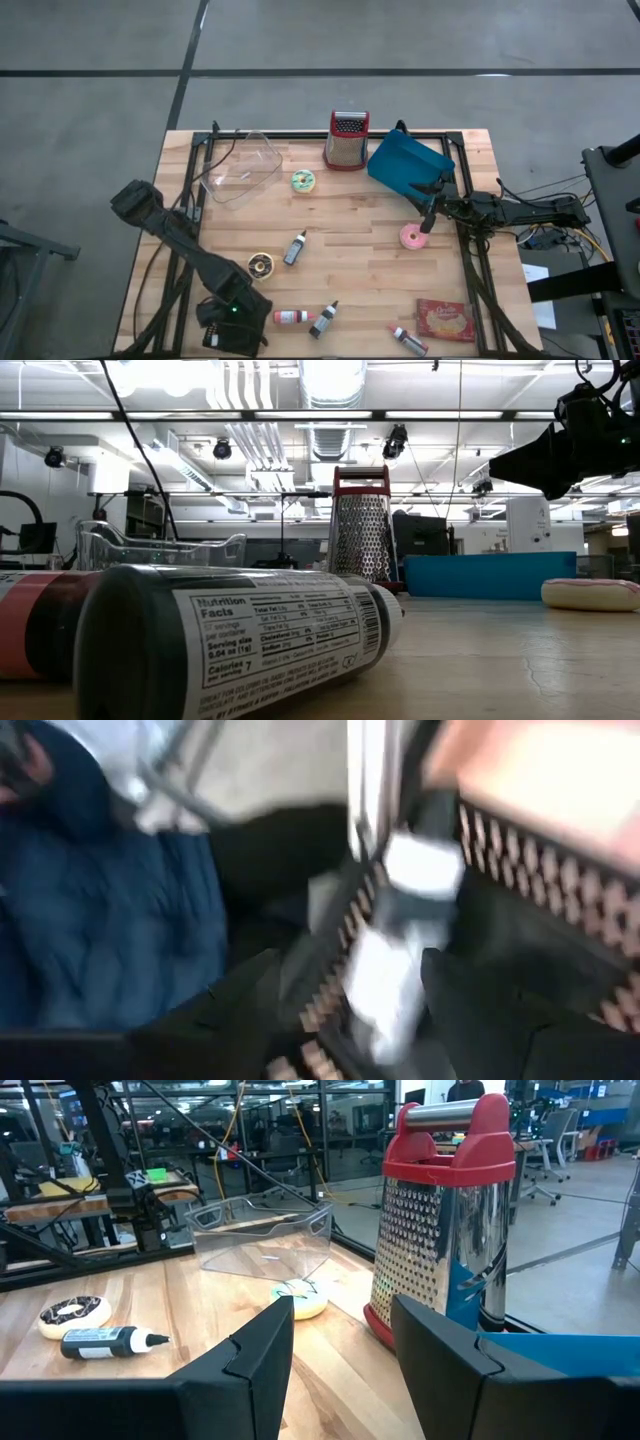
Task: Pick & Place Food Item
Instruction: Put the left pink food coloring bottle into the black bin
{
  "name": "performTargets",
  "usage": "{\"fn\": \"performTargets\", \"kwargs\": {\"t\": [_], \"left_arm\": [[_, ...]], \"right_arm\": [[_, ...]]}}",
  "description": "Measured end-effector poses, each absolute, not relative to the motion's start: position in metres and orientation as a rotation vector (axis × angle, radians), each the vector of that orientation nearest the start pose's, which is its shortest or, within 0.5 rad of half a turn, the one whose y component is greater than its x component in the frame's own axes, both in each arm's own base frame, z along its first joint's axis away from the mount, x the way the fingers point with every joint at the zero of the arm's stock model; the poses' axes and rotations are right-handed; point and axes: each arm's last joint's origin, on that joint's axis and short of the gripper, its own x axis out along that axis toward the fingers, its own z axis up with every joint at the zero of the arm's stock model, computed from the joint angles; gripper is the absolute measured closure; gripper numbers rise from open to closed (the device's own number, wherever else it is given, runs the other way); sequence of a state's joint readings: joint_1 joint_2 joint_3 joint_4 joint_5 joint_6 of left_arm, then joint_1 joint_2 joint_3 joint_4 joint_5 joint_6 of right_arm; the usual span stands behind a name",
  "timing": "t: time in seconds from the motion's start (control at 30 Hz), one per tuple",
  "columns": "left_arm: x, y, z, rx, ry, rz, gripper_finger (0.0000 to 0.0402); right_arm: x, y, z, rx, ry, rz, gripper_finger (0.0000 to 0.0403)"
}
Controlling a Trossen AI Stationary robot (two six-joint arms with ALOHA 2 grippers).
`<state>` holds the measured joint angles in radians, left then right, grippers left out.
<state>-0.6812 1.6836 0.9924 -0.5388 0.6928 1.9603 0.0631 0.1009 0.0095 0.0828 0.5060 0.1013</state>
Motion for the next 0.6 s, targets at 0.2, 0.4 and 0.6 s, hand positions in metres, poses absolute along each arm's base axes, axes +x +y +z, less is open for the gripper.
{"fn": "performTargets", "kwargs": {"t": [0.2, 0.4, 0.6], "left_arm": [[0.242, -0.197, 0.179, 1.714, -0.085, -1.863, 0.0154], [0.254, -0.183, 0.198, 1.81, -0.069, -1.914, 0.0154], [0.249, -0.178, 0.216, 1.767, -0.017, -2.056, 0.0154]], "right_arm": [[0.101, -0.008, 0.167, 0.097, -0.014, -0.443, 0.0239], [0.101, -0.008, 0.167, 0.097, -0.014, -0.443, 0.0239], [0.101, -0.008, 0.167, 0.097, -0.014, -0.443, 0.0239]]}}
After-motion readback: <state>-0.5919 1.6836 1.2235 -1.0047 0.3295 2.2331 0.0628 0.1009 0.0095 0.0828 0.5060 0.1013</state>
